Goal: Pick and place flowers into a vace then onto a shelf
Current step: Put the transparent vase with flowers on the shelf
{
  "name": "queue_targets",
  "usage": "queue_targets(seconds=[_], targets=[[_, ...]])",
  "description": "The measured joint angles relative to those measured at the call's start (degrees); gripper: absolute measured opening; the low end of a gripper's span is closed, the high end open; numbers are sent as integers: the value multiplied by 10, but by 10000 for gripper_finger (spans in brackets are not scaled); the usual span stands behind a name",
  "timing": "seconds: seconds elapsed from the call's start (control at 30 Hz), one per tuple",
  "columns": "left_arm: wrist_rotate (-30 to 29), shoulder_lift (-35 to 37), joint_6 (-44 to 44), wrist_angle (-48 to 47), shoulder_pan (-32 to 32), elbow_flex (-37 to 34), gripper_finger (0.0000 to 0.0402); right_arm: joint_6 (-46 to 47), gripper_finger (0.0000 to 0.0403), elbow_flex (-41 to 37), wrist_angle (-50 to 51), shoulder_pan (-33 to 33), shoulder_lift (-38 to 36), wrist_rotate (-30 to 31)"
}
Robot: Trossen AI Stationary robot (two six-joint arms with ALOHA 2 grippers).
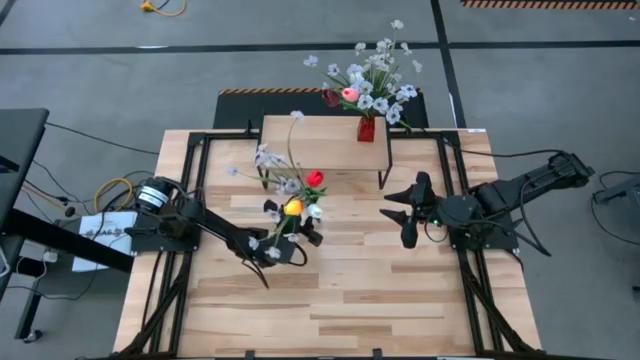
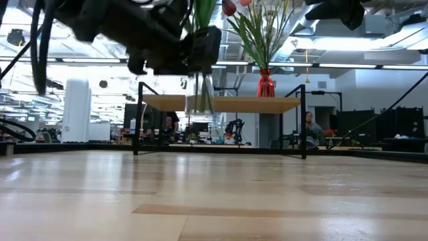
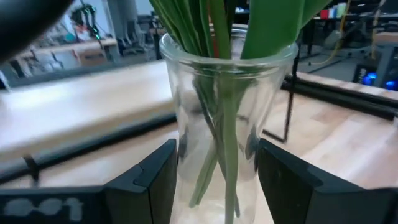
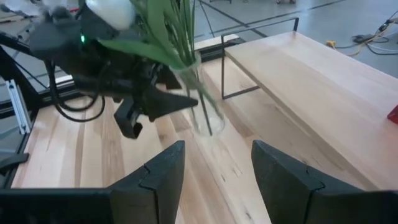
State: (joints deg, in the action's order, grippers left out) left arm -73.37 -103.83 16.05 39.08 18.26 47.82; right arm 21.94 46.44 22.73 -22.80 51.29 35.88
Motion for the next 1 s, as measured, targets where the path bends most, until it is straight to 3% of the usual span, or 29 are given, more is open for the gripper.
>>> queue_targets(seconds=[0.27,0.53,1.0], targets=[[-47,33,-128,36,1,52,176,0,177,0,3,-9,0,-1],[-92,92,-209,45,-9,57,177,-14,177,0,2,-9,0,0],[-53,164,-262,41,-101,57,177,-15,177,0,2,-9,0,0]])
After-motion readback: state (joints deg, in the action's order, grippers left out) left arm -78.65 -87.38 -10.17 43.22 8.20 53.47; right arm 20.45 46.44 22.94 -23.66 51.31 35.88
